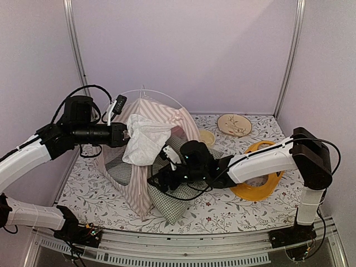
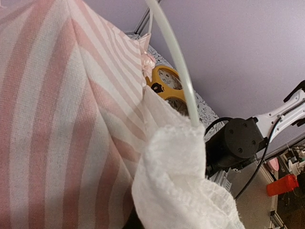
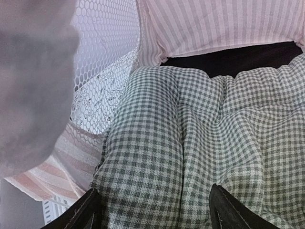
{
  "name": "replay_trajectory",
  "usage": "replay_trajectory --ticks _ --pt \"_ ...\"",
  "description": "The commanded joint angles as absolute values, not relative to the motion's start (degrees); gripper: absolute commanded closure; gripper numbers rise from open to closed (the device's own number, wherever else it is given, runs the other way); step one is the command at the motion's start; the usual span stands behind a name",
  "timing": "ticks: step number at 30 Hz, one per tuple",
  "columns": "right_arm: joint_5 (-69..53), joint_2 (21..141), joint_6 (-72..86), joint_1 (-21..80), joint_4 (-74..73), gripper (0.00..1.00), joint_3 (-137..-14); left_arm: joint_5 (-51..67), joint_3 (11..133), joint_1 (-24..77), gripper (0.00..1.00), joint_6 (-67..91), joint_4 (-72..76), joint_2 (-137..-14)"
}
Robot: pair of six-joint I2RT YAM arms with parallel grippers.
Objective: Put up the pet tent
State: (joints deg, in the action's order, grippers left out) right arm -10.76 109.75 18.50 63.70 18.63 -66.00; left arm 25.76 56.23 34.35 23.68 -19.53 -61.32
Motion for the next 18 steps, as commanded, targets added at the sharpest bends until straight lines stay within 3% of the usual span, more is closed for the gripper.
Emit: replay_trajectory --ticks 1,11,18 --pt "-10.2 107.7 16.3 64.1 15.8 0.21 -65.7 25.8 54.9 33.7 1.00 23.7 -26.3 -63.1" --pt "-9.8 101.4 17.2 64.3 13.6 0.19 -63.9 25.9 54.8 33.7 1.00 23.5 -26.5 -63.2" --pt "-8.4 105.1 15.0 67.0 6.9 0.19 -67.3 26.1 54.9 33.7 1.00 23.7 -26.4 -63.4"
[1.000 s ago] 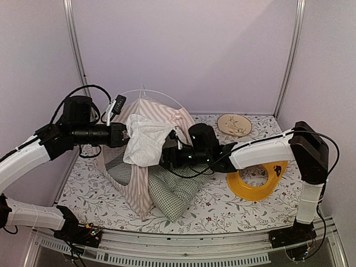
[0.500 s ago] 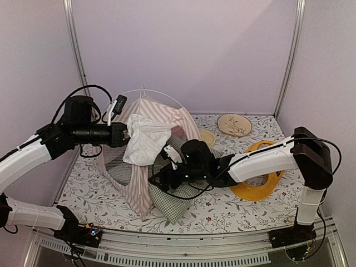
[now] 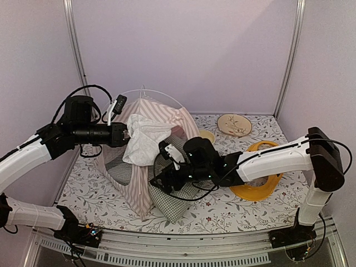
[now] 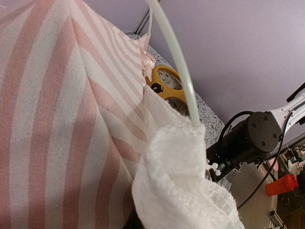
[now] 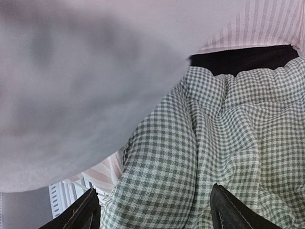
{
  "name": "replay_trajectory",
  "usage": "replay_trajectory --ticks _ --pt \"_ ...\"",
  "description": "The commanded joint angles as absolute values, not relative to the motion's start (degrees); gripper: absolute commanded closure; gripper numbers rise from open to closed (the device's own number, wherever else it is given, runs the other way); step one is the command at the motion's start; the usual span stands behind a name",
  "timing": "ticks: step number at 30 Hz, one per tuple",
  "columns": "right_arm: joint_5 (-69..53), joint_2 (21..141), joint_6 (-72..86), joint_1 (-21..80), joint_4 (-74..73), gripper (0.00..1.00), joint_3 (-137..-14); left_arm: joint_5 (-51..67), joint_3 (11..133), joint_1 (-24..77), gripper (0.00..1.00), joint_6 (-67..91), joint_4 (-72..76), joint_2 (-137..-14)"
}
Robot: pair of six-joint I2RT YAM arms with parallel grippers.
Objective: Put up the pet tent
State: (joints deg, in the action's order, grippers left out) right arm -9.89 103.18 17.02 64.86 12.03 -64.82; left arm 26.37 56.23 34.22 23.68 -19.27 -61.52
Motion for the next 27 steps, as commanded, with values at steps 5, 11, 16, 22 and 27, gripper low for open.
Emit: replay_trajectory --ticks 5,11,16,22,27 --pt "-5.1 109.3 15.6 67.3 2.2 0.19 -68.9 26.5 55.0 33.7 1.00 23.7 -26.4 -63.6" --pt "-8.2 112.6 18.7 64.8 1.6 0.44 -73.6 27.1 55.3 33.7 1.00 23.3 -26.9 -63.7" --pt "-21.0 108.8 26.3 57.9 15.6 0.84 -69.8 28.0 55.0 33.7 1.00 22.5 -27.7 -64.2" --pt "-34.9 113.0 37.3 53.2 29.5 1.00 -72.7 30.8 54.9 33.9 1.00 21.5 -27.6 -65.1" --pt "-38.0 121.7 49.3 52.9 40.6 1.00 -79.7 32.2 55.0 35.4 1.00 21.0 -26.5 -65.6"
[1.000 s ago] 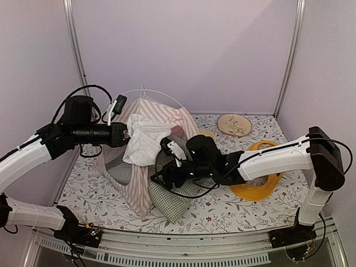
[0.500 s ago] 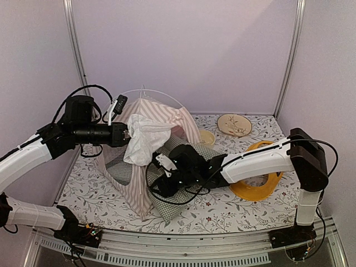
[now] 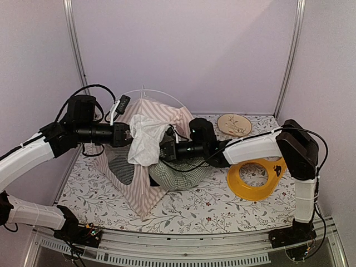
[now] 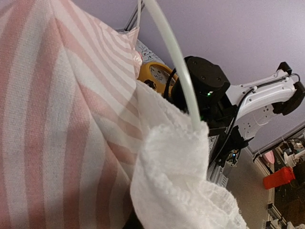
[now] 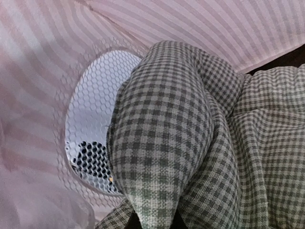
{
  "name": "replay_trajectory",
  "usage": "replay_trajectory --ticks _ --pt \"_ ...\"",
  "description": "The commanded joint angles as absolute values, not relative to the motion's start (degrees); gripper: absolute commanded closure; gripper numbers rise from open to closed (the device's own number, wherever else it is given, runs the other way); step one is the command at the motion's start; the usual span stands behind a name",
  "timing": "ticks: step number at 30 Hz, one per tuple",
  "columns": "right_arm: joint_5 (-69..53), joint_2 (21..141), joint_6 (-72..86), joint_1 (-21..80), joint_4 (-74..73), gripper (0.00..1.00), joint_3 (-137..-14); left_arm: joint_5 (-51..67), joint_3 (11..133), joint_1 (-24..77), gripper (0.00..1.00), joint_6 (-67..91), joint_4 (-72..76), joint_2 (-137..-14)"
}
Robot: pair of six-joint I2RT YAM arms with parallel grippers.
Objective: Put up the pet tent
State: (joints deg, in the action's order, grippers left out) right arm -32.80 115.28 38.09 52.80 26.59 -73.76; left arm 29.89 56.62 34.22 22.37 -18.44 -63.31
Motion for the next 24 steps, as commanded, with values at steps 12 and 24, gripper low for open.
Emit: replay_trajectory --ticks 12,24 --pt "-24.5 130.7 42.3 59.5 30.1 0.92 -82.3 24.6 56.6 35.2 1.00 23.2 -25.9 -64.8" --pt "-13.1 114.9 31.6 61.5 32.7 0.36 -67.3 21.4 55.2 32.8 1.00 27.8 -25.5 -64.0"
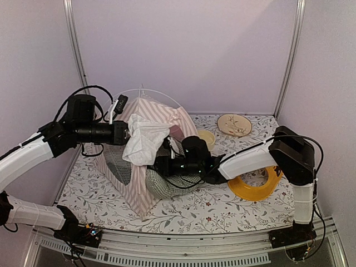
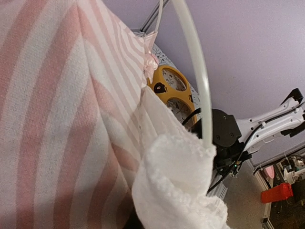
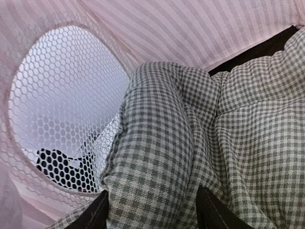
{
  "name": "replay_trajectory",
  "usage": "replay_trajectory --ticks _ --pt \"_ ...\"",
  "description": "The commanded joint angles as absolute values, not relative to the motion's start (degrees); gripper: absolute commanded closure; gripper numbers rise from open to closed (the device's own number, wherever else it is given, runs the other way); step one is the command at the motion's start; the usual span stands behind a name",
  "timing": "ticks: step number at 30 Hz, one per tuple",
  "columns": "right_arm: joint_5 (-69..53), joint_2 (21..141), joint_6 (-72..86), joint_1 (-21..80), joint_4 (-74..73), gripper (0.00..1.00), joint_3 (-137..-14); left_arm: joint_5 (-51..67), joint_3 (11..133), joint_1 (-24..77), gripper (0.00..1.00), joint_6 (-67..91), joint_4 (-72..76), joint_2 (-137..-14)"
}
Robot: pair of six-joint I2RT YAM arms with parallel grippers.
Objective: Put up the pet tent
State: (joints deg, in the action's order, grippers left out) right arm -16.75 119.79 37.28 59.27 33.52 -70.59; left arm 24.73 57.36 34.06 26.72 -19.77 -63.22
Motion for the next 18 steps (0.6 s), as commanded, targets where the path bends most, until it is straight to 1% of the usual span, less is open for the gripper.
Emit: replay_trajectory --ticks 1,8,13,18 --pt "-12.6 113.8 30.5 61.6 32.2 0.34 -67.0 21.4 55.0 32.7 1.00 27.9 -25.5 -63.9" --pt "-4.5 104.7 26.3 62.0 28.5 0.25 -61.3 21.7 54.7 31.8 1.00 27.9 -25.7 -63.3" --pt "2.6 100.2 23.8 61.4 20.3 0.22 -61.5 22.3 54.7 31.6 1.00 27.5 -25.7 -63.3" --pt "6.0 96.2 24.4 57.9 13.5 0.21 -60.1 22.8 54.8 31.4 1.00 27.2 -25.8 -63.2"
